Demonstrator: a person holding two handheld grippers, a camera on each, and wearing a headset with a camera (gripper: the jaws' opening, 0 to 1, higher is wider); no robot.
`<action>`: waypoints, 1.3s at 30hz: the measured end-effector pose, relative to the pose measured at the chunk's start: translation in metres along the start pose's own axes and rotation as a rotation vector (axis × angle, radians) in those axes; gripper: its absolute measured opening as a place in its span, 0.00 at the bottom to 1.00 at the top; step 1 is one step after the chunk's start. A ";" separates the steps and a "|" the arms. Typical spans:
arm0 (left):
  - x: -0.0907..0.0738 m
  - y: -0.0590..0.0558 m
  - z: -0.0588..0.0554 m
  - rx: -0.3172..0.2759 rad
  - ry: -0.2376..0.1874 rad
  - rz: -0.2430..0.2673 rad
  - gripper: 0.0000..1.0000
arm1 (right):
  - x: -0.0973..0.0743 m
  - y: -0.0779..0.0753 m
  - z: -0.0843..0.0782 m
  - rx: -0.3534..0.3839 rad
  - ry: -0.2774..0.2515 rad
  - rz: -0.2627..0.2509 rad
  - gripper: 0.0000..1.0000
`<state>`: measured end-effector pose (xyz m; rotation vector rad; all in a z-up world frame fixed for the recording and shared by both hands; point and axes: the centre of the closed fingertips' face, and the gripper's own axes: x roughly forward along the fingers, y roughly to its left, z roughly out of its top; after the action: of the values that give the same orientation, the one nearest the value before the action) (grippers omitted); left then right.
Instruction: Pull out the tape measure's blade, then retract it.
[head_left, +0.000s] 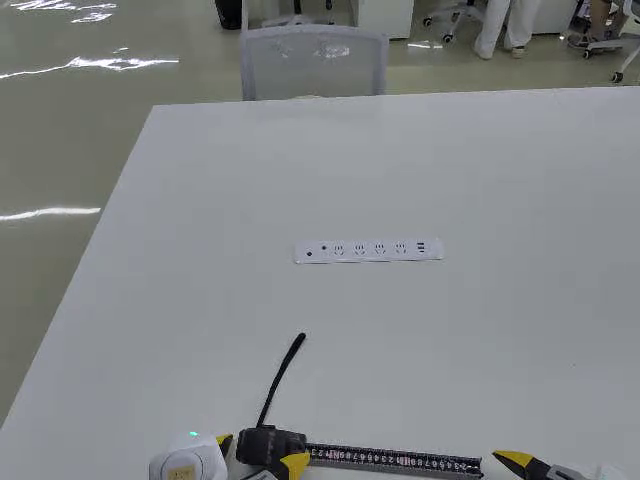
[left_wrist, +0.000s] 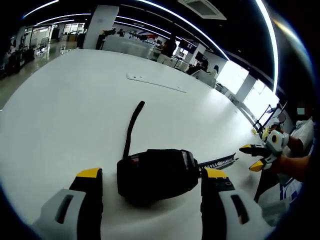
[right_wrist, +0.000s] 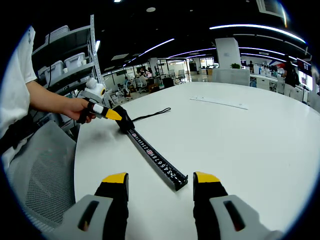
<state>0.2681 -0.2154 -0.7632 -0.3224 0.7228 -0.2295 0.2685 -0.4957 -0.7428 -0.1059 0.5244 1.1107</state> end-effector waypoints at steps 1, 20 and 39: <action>-0.001 -0.002 0.001 0.001 -0.005 0.004 0.80 | 0.000 0.000 0.000 0.000 0.000 0.002 0.52; 0.001 -0.008 0.003 -0.037 0.000 0.102 0.80 | 0.002 0.001 0.001 0.002 -0.002 0.003 0.52; 0.006 -0.006 -0.002 -0.057 0.024 0.201 0.77 | 0.000 0.002 -0.002 0.007 -0.002 0.002 0.51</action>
<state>0.2700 -0.2234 -0.7660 -0.2994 0.7809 -0.0220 0.2663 -0.4958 -0.7446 -0.0983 0.5262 1.1104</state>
